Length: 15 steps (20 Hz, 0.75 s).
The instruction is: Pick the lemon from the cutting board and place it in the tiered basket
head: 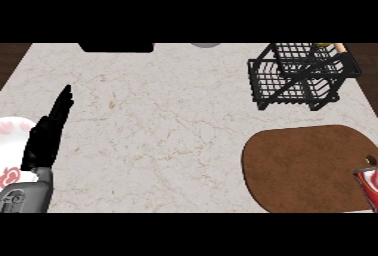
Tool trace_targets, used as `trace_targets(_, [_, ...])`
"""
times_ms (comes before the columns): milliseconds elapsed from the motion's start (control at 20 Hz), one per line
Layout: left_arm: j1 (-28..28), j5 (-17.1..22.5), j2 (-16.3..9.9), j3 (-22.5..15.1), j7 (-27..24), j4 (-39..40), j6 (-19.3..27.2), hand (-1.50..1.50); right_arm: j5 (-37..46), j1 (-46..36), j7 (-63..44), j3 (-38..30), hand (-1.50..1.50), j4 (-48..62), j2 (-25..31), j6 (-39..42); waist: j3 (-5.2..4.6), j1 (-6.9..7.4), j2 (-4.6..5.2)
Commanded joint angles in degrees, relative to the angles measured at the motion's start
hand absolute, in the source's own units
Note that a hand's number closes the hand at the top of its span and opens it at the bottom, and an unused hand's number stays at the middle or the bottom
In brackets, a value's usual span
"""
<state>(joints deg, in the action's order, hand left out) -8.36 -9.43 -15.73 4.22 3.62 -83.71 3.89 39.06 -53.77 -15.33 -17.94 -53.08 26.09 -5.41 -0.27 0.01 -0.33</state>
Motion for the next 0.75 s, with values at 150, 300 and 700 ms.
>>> trace_targets(150, [1.13,0.59,0.02,1.14,0.3,-0.59,-0.19,0.0,-10.0,7.18,-5.33,-8.89,-1.5,-7.68,8.01,10.76,0.28,-1.53,-0.16])
trace_targets(300, [2.12,-1.17,1.75,-0.07,-0.99,0.68,1.34,0.0,-13.92,14.55,-4.06,-11.65,-1.5,-12.52,10.65,15.65,0.27,-1.74,-0.06])
trace_targets(700, [-1.73,-0.62,-0.21,1.51,2.57,-0.54,-0.3,0.0,-26.34,28.66,2.62,-24.21,-1.5,-19.14,15.66,24.03,0.28,-1.08,0.1])
